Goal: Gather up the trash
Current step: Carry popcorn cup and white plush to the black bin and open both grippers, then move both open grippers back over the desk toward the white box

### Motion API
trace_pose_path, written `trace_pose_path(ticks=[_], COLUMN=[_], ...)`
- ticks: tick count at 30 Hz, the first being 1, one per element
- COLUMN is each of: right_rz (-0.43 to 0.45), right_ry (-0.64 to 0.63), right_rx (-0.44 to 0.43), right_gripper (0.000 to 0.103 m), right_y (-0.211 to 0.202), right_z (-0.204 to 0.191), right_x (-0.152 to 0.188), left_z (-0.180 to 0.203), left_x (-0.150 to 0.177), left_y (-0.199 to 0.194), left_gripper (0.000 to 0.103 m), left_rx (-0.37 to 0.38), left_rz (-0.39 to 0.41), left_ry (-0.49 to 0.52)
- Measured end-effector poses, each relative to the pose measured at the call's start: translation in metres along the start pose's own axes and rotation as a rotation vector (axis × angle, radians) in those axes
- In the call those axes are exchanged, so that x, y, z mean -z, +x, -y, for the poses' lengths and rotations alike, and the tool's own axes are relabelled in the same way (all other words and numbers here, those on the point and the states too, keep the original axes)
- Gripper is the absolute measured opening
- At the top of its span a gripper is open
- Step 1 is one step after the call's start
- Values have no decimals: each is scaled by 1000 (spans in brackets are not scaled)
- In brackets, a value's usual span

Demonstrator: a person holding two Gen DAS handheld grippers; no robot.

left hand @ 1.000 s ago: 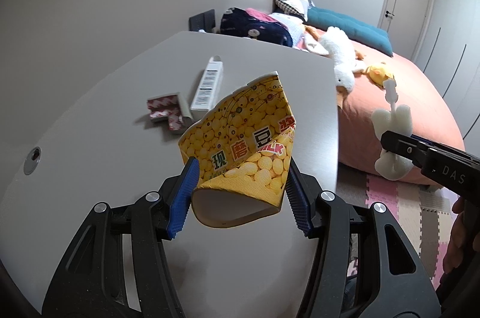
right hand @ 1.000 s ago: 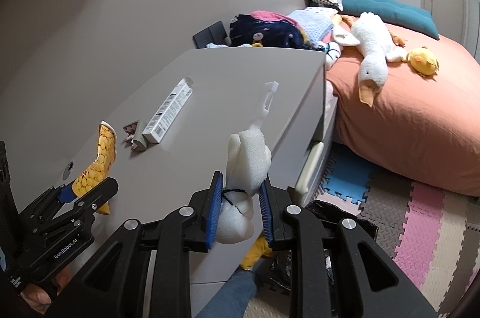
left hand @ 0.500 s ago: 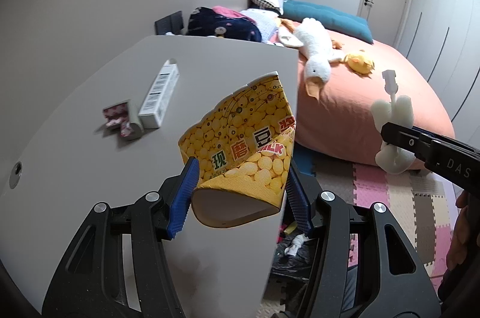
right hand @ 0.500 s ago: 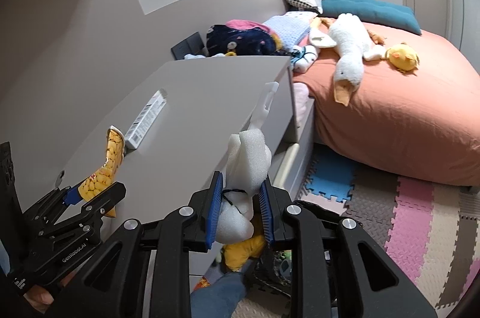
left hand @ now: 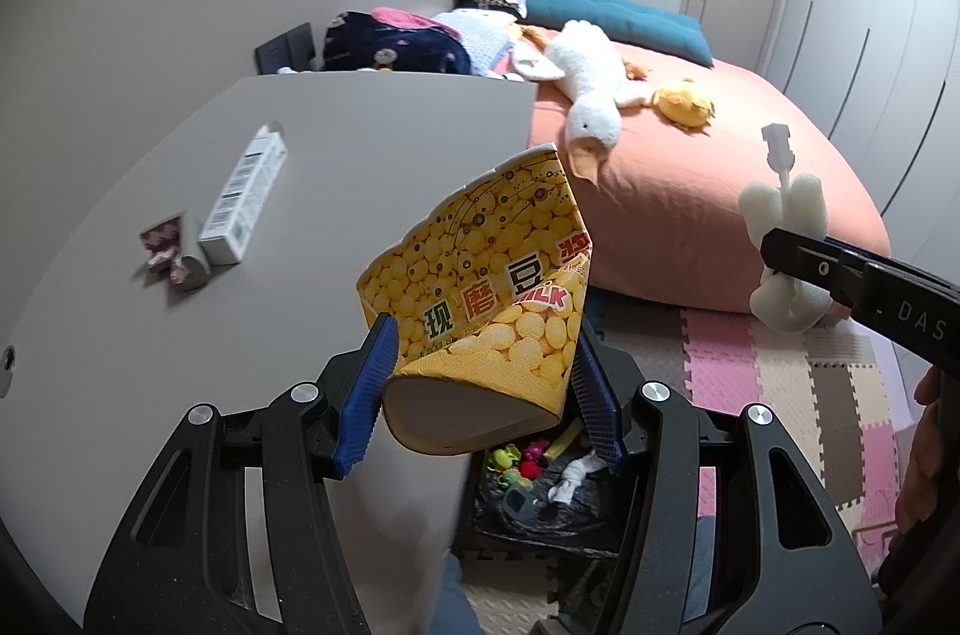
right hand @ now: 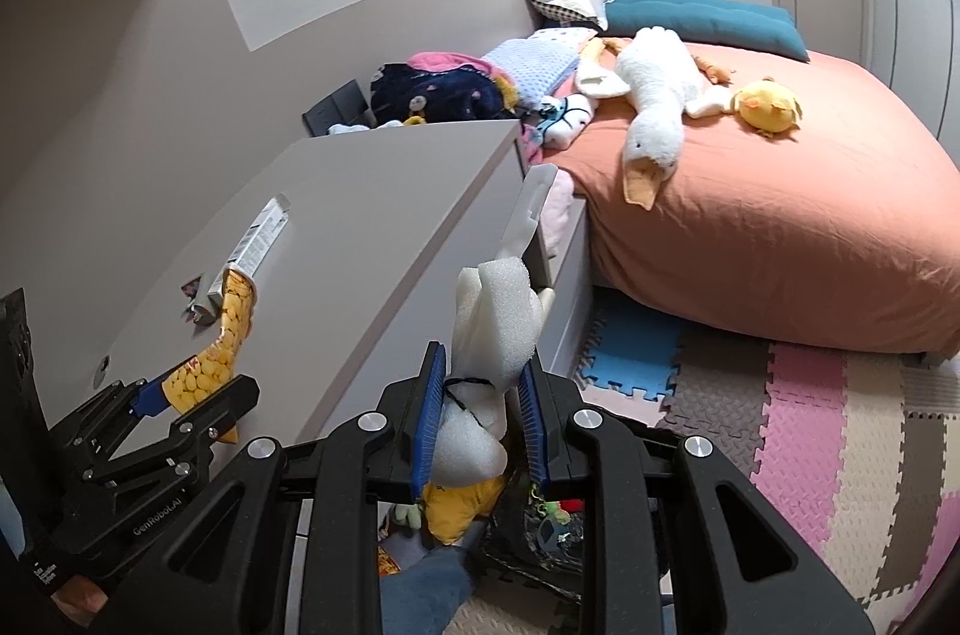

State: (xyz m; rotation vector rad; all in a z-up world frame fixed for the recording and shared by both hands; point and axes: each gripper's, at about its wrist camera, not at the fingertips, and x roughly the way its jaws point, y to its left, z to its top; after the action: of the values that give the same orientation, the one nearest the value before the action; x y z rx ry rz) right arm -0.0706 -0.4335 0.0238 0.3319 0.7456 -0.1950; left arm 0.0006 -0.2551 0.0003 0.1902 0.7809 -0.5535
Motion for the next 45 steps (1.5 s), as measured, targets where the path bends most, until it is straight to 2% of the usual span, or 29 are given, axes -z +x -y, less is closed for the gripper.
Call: trace_pose_path(ticks=[18, 19, 20, 21, 22, 23, 25, 28, 45], right_rz=[1, -4, -8, -6, 2, 14, 25, 27, 14], right_ry=[48, 46, 48, 59, 68, 74, 77, 90, 79], right_rx=[96, 103, 111, 133, 152, 171, 196, 192, 151], right_gripper=[27, 28, 37, 56, 65, 70, 70, 70, 71], right_y=[-4, -2, -1, 0, 0, -1, -2, -2, 11], right_z=[38, 40, 41, 44, 47, 49, 52, 57, 44], right_x=[2, 2, 1, 1, 1, 0, 0, 0, -2], left_z=[46, 49, 50, 52, 53, 52, 47, 38, 12], left_x=[4, 5, 6, 7, 8, 9, 9, 7, 6], left_y=[23, 25, 28, 30, 31, 31, 35, 36, 33], left_gripper=[57, 61, 69, 92, 97, 97, 97, 97, 97], left_rx=[108, 126, 127, 110, 88, 58, 34, 33, -3], left_rz=[-64, -81, -96, -102, -94, -84, -101, -109, -102], left_ry=[88, 102, 117, 132, 141, 151, 142, 101, 45])
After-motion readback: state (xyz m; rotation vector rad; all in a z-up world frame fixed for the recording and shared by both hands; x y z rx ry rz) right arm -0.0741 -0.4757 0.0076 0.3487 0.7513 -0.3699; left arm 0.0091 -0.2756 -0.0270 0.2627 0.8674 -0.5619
